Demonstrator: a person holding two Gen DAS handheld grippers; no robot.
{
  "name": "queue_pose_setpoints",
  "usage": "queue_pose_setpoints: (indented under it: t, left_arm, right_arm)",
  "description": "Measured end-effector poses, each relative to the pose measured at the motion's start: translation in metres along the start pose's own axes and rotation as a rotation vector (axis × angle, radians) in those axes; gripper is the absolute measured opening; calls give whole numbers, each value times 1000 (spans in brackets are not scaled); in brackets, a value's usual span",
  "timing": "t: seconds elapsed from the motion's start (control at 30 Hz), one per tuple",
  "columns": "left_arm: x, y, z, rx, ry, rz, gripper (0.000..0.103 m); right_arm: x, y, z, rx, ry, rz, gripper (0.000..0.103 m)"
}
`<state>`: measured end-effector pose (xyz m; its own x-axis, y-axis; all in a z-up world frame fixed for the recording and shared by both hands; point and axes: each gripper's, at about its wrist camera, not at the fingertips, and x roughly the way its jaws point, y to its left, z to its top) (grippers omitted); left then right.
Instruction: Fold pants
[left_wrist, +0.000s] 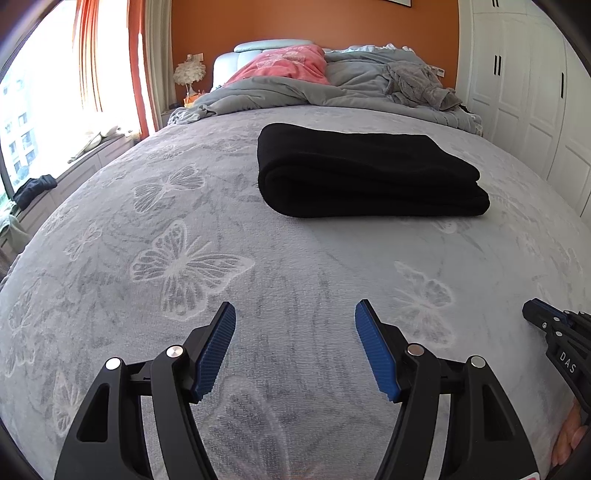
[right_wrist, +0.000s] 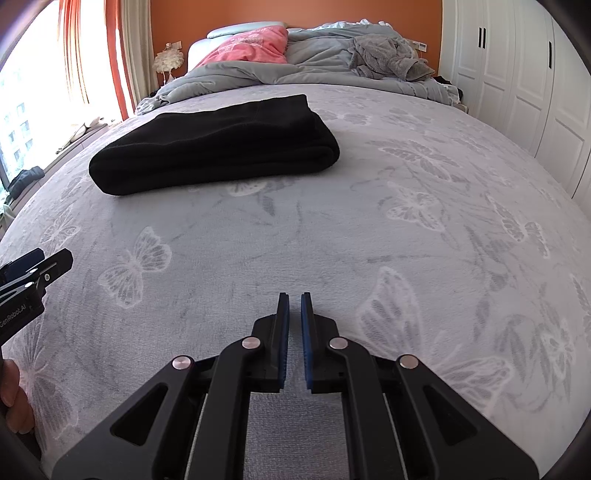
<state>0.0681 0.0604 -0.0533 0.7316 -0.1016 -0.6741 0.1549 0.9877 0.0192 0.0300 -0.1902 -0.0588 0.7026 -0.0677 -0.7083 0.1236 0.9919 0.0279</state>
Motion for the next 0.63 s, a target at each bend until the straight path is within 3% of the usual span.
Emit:
queue_pose_setpoints:
  t: [0.33,0.47,0.57,0.63]
  left_arm:
    - [-5,-3,-1,22,-35,18,65]
    - [0,-5,0,45,-11,9,64]
    - [0,-5,-1,48,-11,4,62]
    - [0,-5,-1,46,-10,7,62]
  right_arm:
    - [1,0,0,-1,2,-1,7]
    - [0,-1,0,-2,1,-2,7]
    - [-2,-1,0,-1,-8,-11,24]
    - [-4,-2,-1,-6,-17,-13,28]
